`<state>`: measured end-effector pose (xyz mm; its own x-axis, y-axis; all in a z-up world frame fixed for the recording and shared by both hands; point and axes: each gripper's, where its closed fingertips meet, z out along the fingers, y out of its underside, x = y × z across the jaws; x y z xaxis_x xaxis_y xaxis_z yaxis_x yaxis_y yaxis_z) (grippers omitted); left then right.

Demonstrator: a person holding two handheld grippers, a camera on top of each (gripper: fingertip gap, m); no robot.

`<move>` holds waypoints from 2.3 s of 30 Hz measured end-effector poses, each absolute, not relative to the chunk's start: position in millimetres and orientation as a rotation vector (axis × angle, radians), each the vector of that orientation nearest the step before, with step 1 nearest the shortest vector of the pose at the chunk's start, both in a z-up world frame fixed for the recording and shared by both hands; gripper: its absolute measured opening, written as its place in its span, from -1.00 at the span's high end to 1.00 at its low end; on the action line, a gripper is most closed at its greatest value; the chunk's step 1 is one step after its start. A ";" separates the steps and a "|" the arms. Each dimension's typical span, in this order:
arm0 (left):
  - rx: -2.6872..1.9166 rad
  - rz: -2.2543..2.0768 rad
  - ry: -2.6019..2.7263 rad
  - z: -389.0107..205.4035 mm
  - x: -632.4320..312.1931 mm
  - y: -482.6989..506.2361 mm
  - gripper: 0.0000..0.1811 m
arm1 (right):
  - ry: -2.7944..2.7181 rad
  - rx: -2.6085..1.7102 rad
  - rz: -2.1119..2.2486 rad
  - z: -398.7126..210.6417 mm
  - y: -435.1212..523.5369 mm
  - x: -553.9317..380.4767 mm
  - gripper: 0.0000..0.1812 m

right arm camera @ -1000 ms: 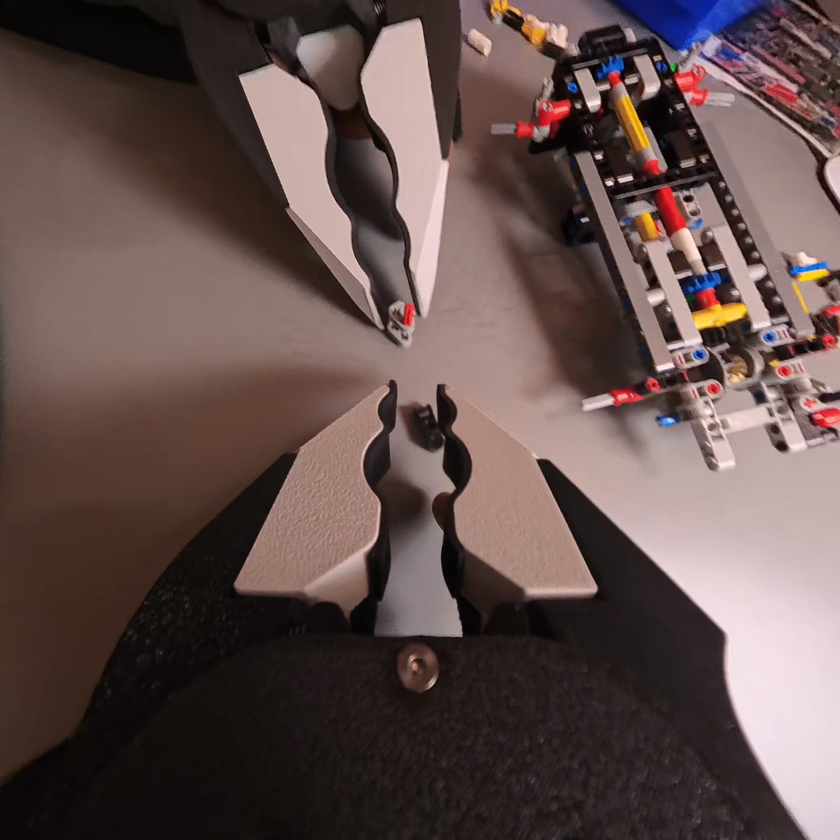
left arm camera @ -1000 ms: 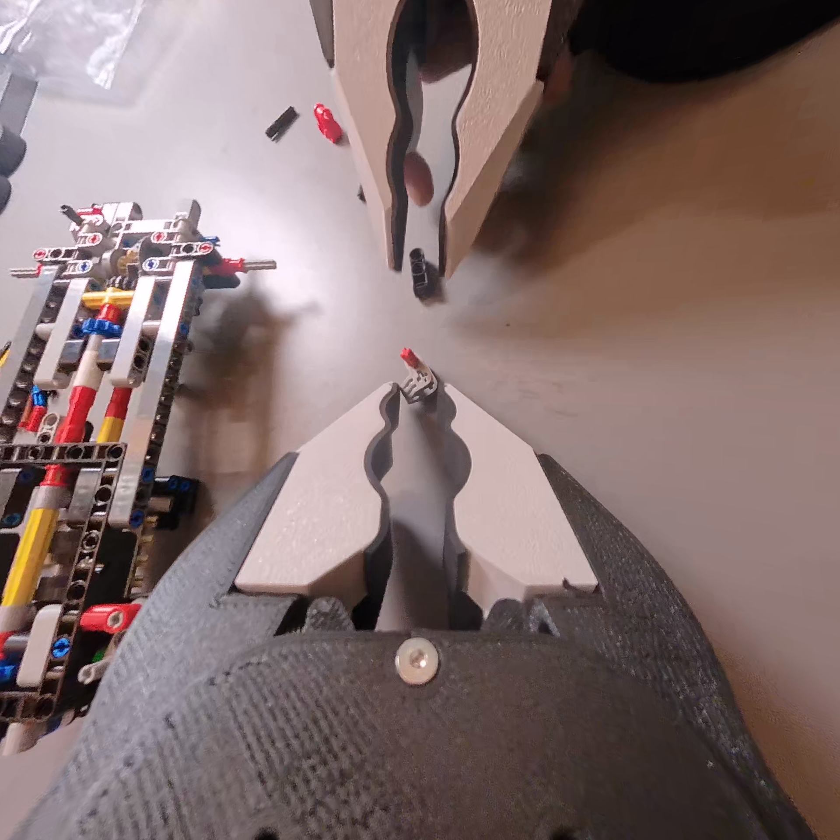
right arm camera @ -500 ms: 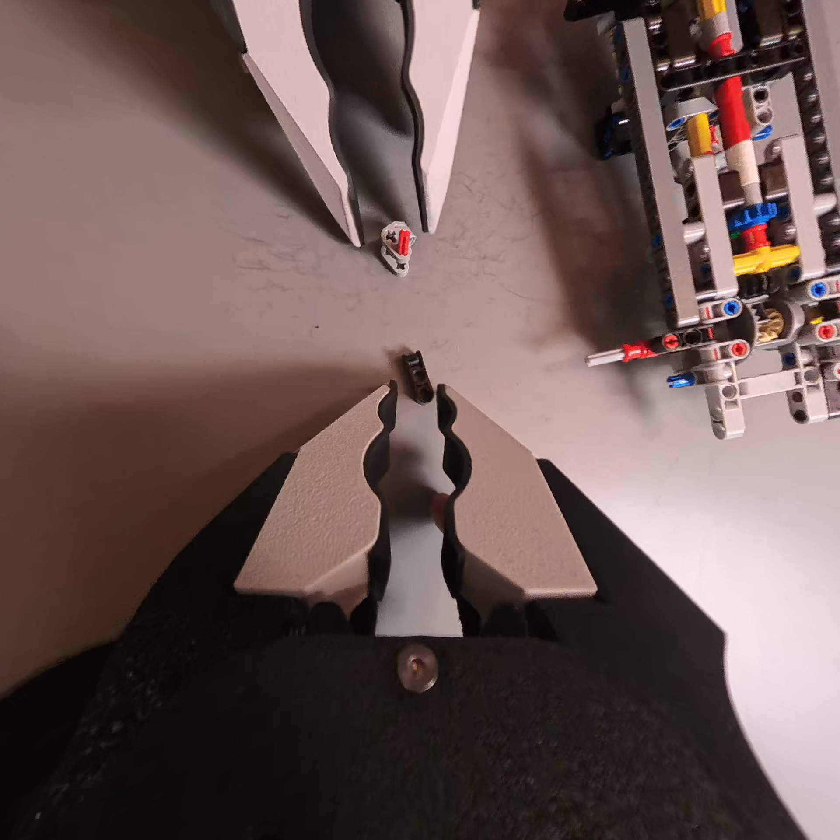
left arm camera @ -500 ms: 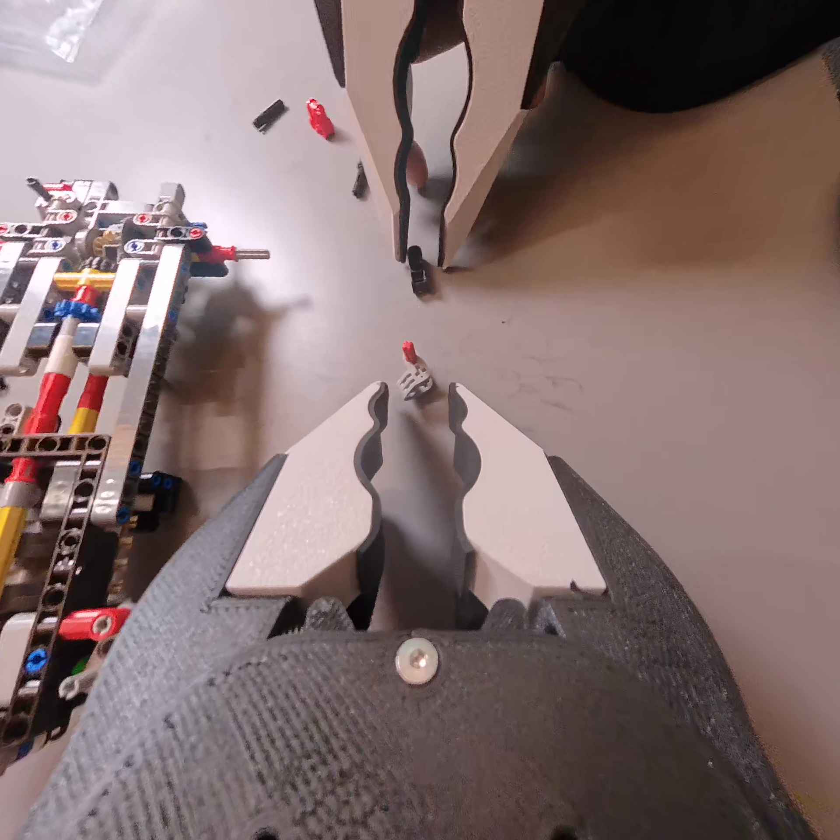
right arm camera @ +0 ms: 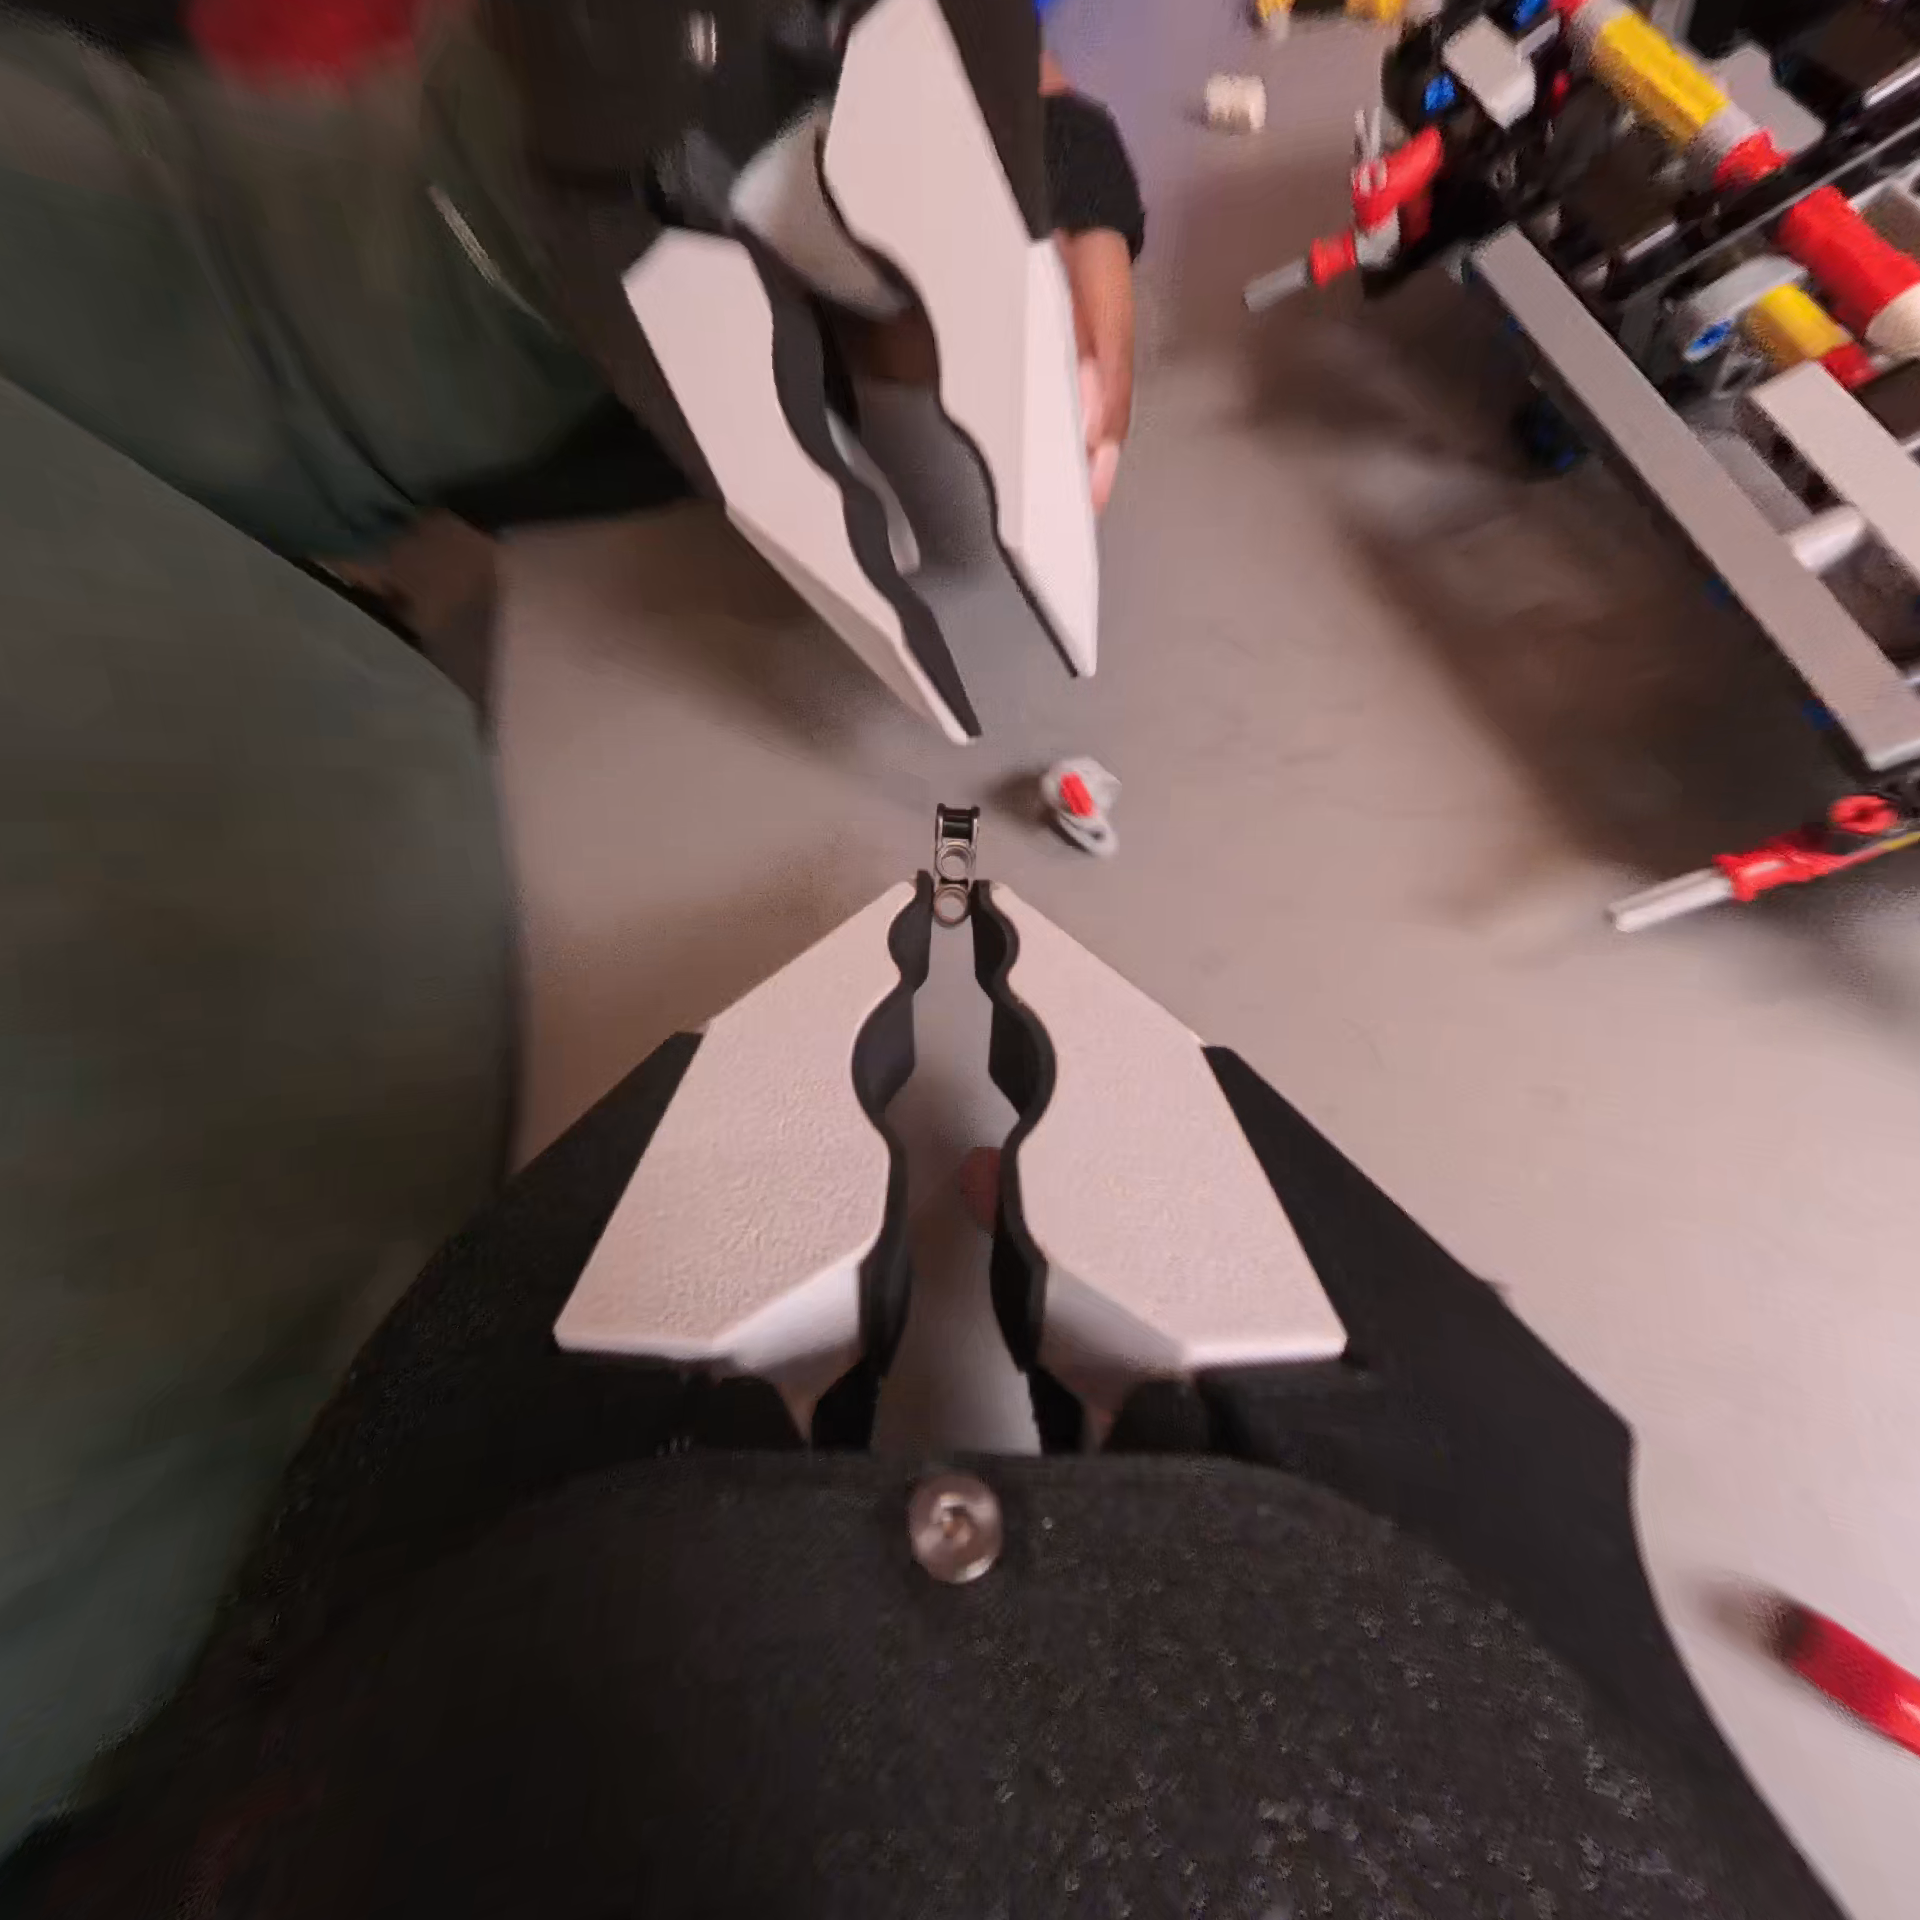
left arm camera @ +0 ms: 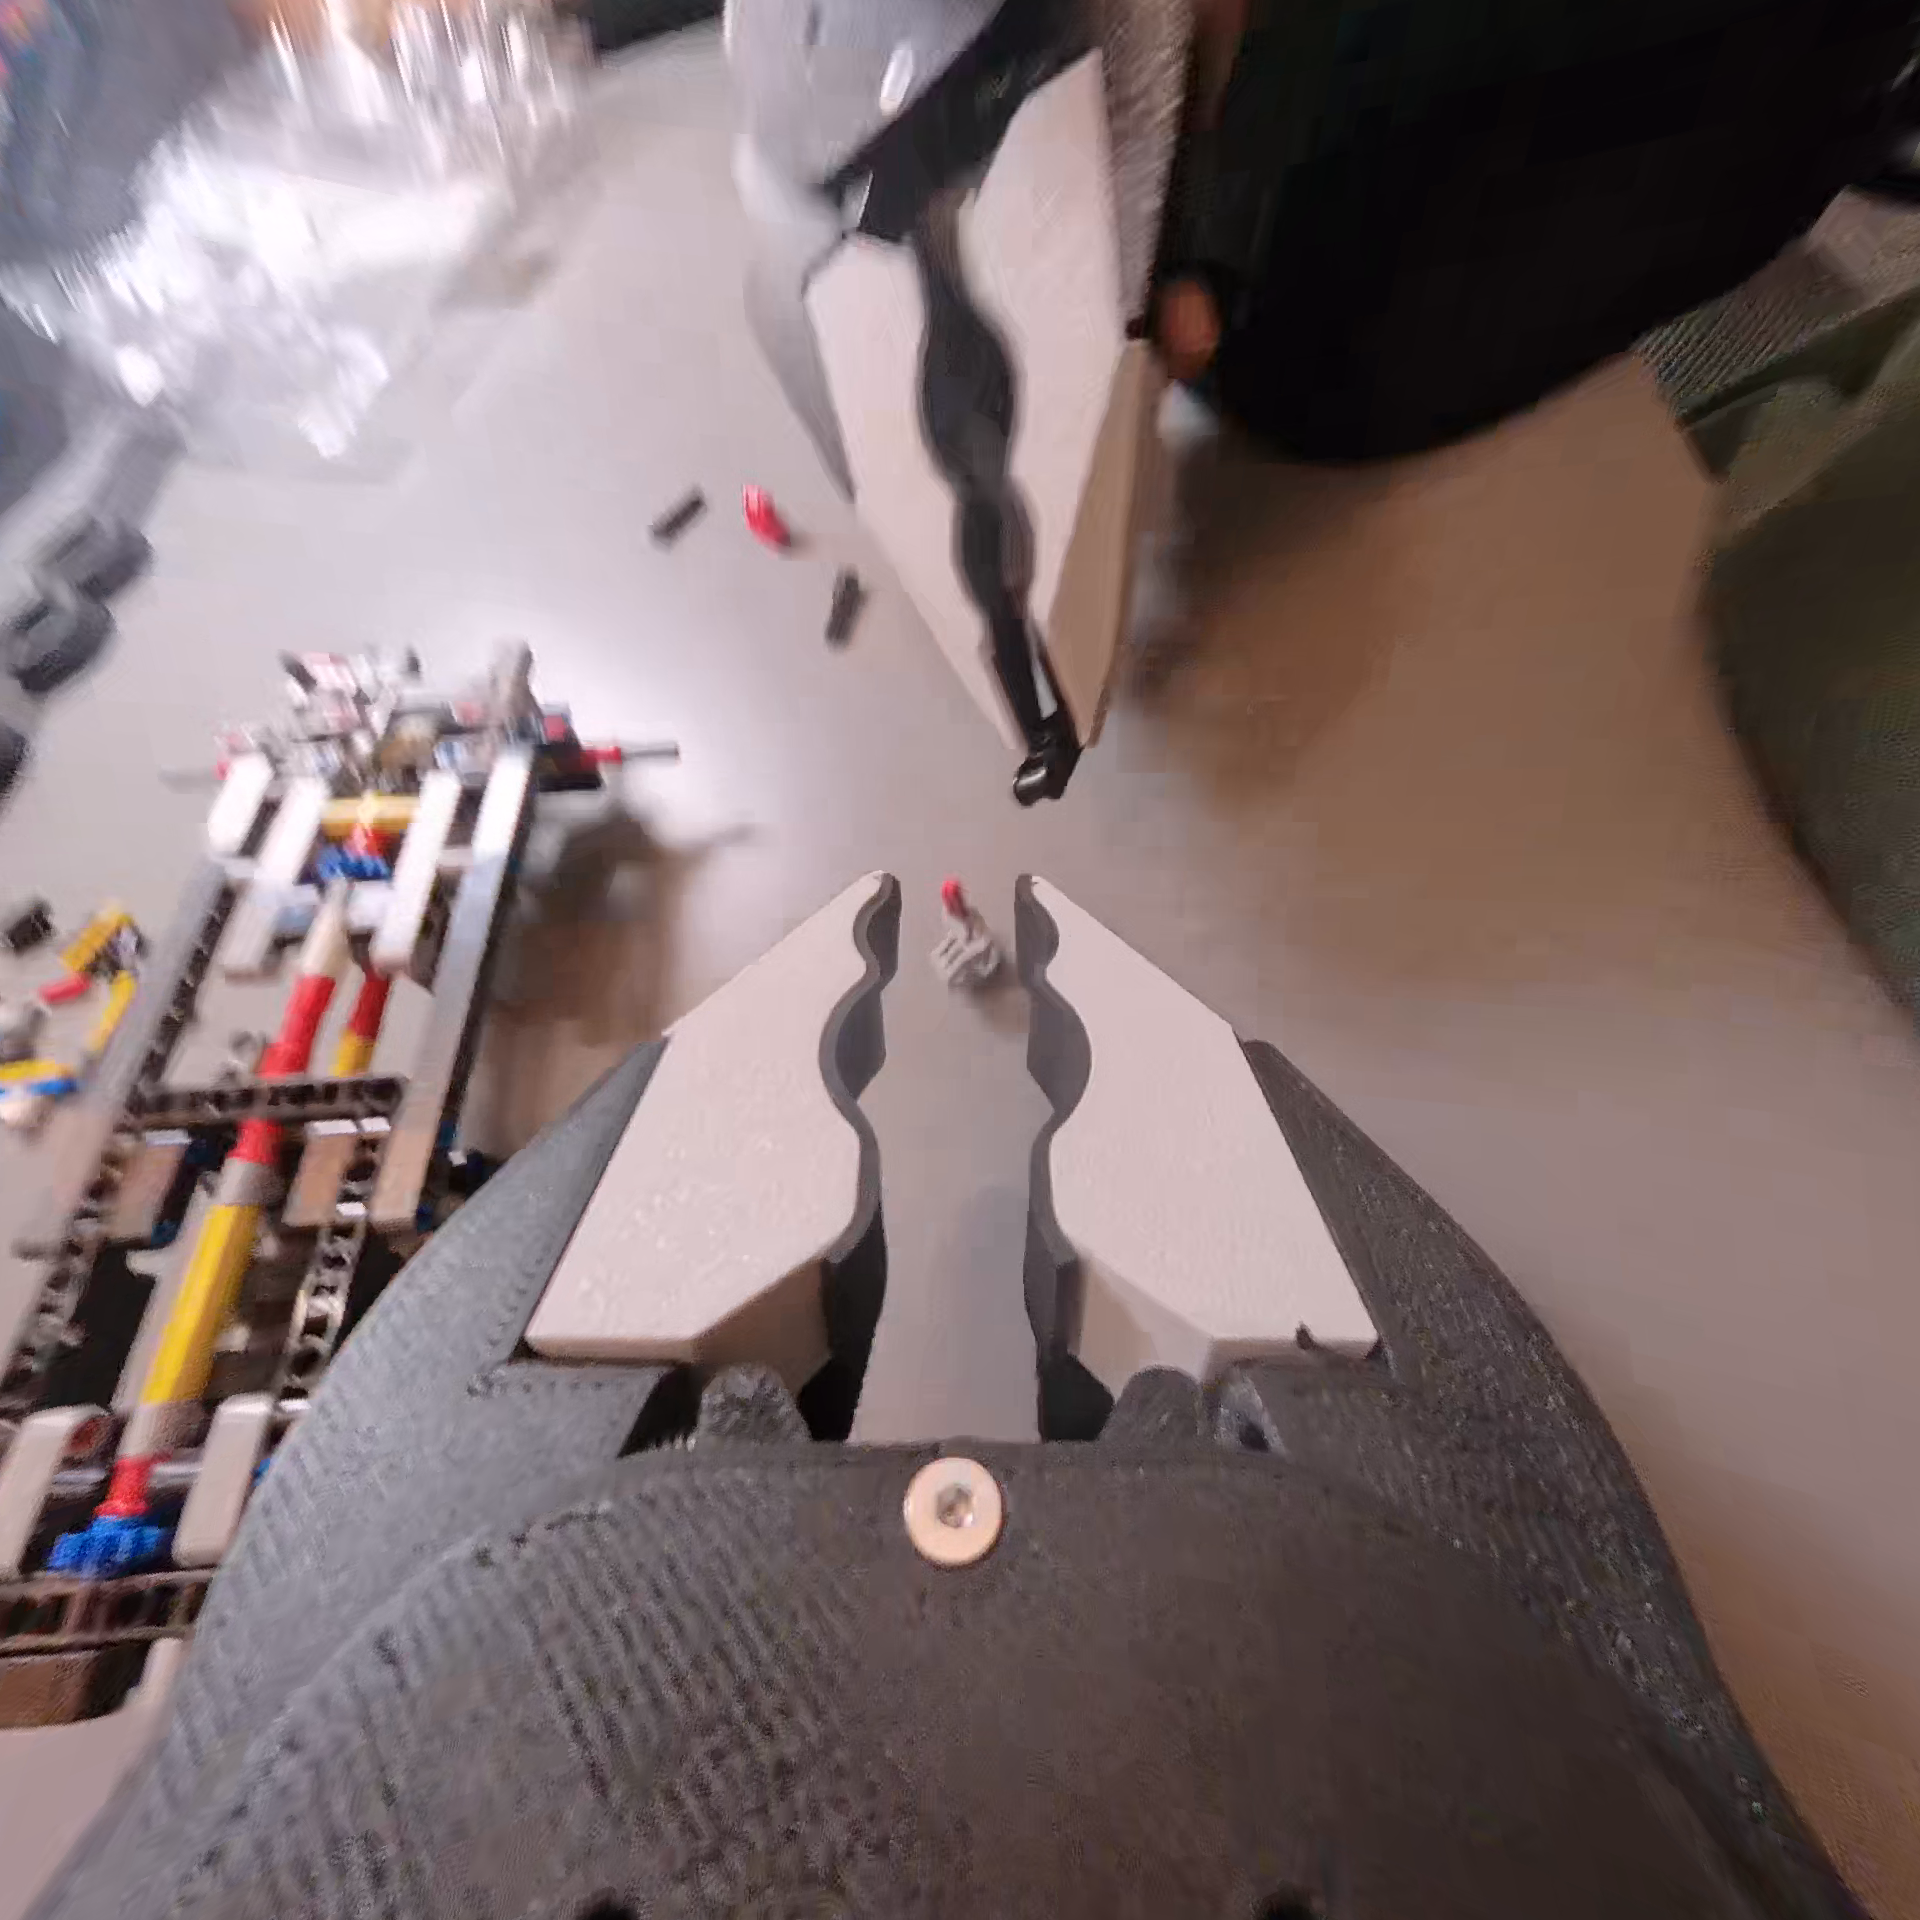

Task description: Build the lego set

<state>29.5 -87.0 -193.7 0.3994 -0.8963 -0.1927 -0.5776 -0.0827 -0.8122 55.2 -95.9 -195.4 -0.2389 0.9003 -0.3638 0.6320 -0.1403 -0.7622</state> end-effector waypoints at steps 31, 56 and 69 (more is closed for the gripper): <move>-1.648 -0.987 1.021 -147.2 56.6 -107.4 0.94 | -1.476 -1.577 1.835 -140.9 -97.1 44.1 0.88; -1.811 -0.777 1.024 -174.5 30.0 -84.2 0.73 | -1.638 -1.392 1.220 -158.6 -81.6 45.6 0.95; -1.864 -0.594 1.463 -229.9 32.8 -86.7 0.86 | -1.660 -1.457 1.150 -175.5 -69.5 53.4 0.95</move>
<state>32.8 -86.7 -229.9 0.2623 -0.9632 -0.0578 -0.6507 -0.1323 -0.7477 53.4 -69.5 -175.5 -0.1805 0.9803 -0.0807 0.4204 0.0027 -0.9073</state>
